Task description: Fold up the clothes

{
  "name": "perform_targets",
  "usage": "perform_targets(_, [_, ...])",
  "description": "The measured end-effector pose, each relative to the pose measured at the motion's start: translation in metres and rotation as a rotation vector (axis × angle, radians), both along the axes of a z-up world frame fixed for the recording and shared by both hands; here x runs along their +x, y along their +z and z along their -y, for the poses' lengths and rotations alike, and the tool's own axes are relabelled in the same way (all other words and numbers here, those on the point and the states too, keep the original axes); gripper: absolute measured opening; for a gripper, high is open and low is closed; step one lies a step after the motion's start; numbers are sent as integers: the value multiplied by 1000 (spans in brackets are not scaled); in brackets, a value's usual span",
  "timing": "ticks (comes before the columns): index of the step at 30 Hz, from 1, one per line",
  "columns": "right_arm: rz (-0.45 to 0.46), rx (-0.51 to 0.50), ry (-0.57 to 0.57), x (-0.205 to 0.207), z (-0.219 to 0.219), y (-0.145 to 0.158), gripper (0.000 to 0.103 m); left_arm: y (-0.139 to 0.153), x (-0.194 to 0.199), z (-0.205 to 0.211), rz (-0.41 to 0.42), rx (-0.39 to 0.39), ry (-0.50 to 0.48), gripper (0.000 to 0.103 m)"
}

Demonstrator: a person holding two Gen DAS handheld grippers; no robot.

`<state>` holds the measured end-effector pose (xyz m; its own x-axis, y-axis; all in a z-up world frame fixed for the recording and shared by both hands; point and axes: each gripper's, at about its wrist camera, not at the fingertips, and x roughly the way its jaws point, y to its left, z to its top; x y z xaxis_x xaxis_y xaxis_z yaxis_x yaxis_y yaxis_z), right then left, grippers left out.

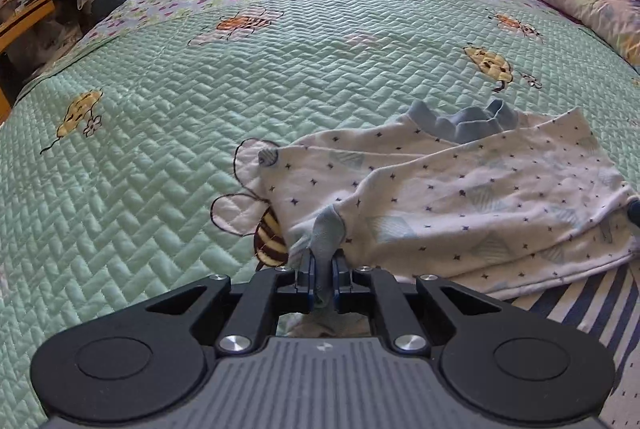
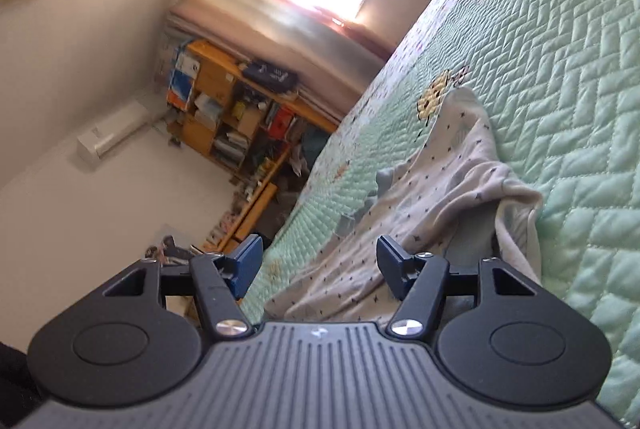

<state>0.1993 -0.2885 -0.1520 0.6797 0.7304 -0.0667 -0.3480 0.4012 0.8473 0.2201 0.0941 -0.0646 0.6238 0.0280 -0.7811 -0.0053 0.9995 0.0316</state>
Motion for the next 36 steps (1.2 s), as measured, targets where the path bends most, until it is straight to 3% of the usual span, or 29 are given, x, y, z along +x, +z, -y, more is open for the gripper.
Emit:
perform_targets(2, [-4, -43, -10, -1, -2, 4, 65, 15, -2, 5, 22, -43, -19, 8])
perform_targets(6, [87, -336, 4, -11, -26, 31, 65, 52, -8, 20, 80, -131, -71, 8])
perform_targets(12, [62, -380, 49, -2, -35, 28, 65, 127, -5, 54, 202, -196, -148, 8])
perform_targets(23, [6, -441, 130, 17, -49, 22, 68, 226, 11, 120, 331, -284, -289, 8])
perform_targets(26, [-7, -432, 64, 18, -39, 21, 68, 246, 13, 131, 376, -307, -312, 8])
perform_targets(30, [-18, -435, -95, 15, -20, 19, 68, 240, 10, 134, 381, -276, -312, 8])
perform_targets(33, [-42, -434, -207, 9, -3, 18, 68, 198, 13, 114, 297, -224, -246, 8])
perform_targets(36, [-77, -411, -255, 4, 10, 13, 68, 130, 20, 74, 160, -192, -119, 8])
